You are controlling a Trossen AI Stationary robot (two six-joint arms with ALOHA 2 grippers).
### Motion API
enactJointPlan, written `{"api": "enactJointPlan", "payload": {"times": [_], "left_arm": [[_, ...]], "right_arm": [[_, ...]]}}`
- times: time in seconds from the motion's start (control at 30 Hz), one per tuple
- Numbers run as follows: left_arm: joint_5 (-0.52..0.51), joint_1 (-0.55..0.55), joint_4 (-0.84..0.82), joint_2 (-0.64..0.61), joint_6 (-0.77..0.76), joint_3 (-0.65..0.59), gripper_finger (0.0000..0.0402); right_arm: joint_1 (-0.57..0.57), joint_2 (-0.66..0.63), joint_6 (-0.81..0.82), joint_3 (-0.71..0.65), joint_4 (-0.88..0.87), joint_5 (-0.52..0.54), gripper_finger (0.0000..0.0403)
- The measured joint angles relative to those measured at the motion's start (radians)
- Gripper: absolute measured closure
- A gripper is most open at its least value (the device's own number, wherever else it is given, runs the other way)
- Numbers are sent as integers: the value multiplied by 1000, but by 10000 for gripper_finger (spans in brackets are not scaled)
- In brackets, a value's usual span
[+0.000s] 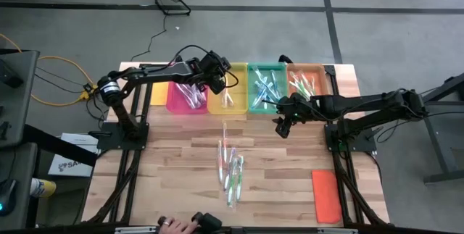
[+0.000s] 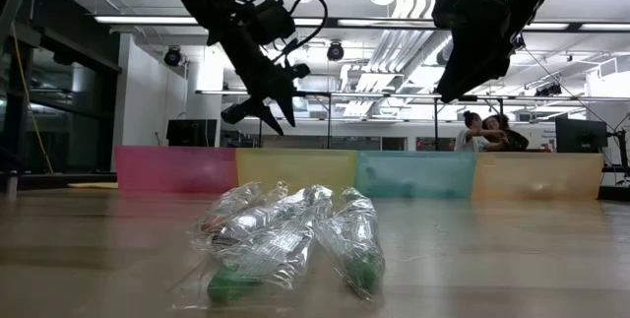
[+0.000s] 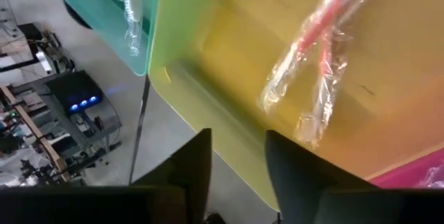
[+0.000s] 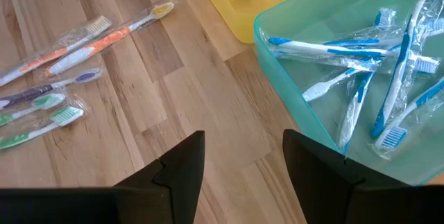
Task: Pick & Place Toothbrushes
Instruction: Put the orange toothbrush into the yellow bin
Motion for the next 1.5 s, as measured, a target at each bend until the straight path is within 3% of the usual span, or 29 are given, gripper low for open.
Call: {"api": "enactJointPlan", "payload": {"times": [0.1, 0.23, 0.57, 1.03, 1.5], "left_arm": [[0, -13, -40, -21, -13, 0, 245], [17, -52, -124, -65, -53, 0, 235], [267, -195, -319, -89, -101, 0, 256], [266, -342, -259, 32, -98, -10, 257], [267, -360, -227, 151, -98, -12, 257]], "right_arm": [[0, 0, 0, 0, 0, 0, 215], [0, 0, 0, 0, 0, 0, 215], [0, 0, -4, 0, -2, 0, 215], [0, 0, -4, 0, -4, 0, 215], [0, 0, -5, 0, -4, -1, 215]]}}
